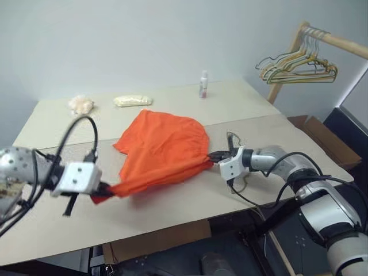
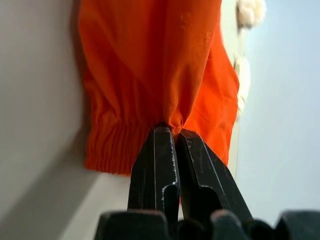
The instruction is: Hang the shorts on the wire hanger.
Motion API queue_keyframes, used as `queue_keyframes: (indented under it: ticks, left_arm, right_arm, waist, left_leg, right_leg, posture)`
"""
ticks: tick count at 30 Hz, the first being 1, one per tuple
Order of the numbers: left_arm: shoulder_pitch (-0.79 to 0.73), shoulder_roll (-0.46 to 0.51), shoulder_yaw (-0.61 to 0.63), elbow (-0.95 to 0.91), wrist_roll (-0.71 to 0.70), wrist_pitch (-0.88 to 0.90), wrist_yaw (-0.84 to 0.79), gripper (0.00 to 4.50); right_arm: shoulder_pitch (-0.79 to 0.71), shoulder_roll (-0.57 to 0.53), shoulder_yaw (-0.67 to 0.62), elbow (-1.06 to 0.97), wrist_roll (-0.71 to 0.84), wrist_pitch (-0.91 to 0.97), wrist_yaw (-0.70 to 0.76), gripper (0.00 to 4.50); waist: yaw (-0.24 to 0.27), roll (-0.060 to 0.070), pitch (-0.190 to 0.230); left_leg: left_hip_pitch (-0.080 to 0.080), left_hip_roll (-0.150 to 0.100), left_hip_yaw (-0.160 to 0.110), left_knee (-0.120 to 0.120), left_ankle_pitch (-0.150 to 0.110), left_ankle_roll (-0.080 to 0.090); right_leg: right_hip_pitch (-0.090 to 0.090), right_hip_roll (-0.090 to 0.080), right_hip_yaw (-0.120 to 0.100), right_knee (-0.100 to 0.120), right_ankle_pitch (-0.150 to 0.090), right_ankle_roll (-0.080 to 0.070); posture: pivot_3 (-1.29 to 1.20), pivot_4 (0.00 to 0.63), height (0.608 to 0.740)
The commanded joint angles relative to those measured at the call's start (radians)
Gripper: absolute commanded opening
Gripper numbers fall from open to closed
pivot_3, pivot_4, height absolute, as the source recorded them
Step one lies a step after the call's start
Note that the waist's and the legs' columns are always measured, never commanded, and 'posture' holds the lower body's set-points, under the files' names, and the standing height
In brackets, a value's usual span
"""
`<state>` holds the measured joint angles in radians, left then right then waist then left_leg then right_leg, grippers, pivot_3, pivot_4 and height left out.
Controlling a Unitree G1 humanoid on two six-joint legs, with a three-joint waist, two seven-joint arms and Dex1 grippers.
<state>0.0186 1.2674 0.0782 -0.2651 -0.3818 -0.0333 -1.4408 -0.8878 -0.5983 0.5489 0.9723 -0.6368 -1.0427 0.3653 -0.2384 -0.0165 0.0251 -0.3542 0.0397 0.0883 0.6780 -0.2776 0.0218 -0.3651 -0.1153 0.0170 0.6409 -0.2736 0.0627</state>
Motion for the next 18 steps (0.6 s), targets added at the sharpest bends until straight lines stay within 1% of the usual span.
queue_keyframes:
  ticks: [1,3,6,9,12,16,17,18]
  left_arm:
    - [0.095,0.016,0.073,-0.105,0.051,0.029,0.026,0.03]
    - [0.136,0.000,0.067,-0.151,0.083,0.042,0.062,0.03]
    - [0.166,-0.006,0.056,-0.210,0.067,0.098,0.073,0.03]
    - [0.159,-0.021,0.023,-0.231,0.089,0.117,0.094,0.69]
    - [0.151,-0.029,0.013,-0.237,0.063,0.124,0.074,1.64]
    - [0.146,-0.025,0.057,-0.219,0.018,0.132,0.033,3.03]
    - [0.144,-0.022,0.072,-0.209,0.011,0.129,0.020,3.38]
    - [0.125,-0.027,0.093,-0.182,-0.002,0.121,0.015,3.74]
  right_arm:
    - [0.034,-0.076,-0.019,-0.043,-0.017,-0.007,-0.017,0.00]
    - [0.070,-0.098,-0.026,-0.095,-0.007,-0.017,-0.014,0.00]
    - [0.133,-0.131,-0.043,-0.186,0.029,-0.022,0.005,0.00]
    - [0.212,-0.171,-0.064,-0.297,0.089,-0.033,0.037,0.89]
    - [0.321,-0.251,-0.087,-0.442,0.152,-0.039,0.081,1.90]
    - [0.451,-0.341,-0.136,-0.631,0.252,0.017,0.142,3.35]
    - [0.487,-0.361,-0.154,-0.679,0.288,0.050,0.157,3.74]
    - [0.551,-0.399,-0.187,-0.754,0.370,0.132,0.187,4.11]
  waist:
    - [0.012,0.000,0.000]
    - [0.034,0.000,0.000]
    - [0.050,-0.001,0.000]
    - [0.060,0.000,0.000]
    - [0.060,-0.001,0.000]
    - [0.058,-0.001,0.000]
    - [0.055,-0.001,0.000]
    - [0.056,-0.001,0.000]
  left_leg:
    - [-0.001,0.000,0.001,0.000,0.000,0.000]
    - [-0.002,0.000,0.001,0.000,0.000,0.000]
    - [-0.002,-0.001,0.001,0.001,-0.001,0.001]
    - [-0.001,-0.001,0.001,0.001,-0.001,0.002]
    - [-0.001,-0.001,0.002,0.001,-0.001,0.002]
    - [-0.002,-0.001,0.002,0.001,-0.002,0.003]
    - [-0.001,-0.001,0.003,0.001,-0.002,0.003]
    - [-0.001,0.000,0.003,0.001,-0.002,0.002]
  right_leg:
    - [-0.001,0.000,0.000,0.000,0.000,0.000]
    - [-0.001,0.000,0.000,-0.001,0.000,0.000]
    - [-0.001,-0.001,0.000,-0.001,0.000,0.000]
    - [-0.001,-0.001,0.000,-0.001,0.000,0.000]
    - [-0.001,-0.001,0.000,-0.001,0.000,-0.001]
    - [-0.001,-0.001,0.000,-0.001,0.000,-0.001]
    - [-0.001,-0.001,0.001,-0.001,0.000,-0.001]
    - [-0.001,0.000,0.001,-0.001,0.000,-0.001]
  posture:
    - [-0.10,0.000,0.740]
    - [-0.11,0.000,0.740]
    - [-0.11,0.000,0.740]
    - [-0.12,0.000,0.740]
    - [-0.14,0.000,0.740]
    - [-0.15,0.000,0.740]
    - [-0.15,0.000,0.740]
    - [-0.15,0.000,0.740]
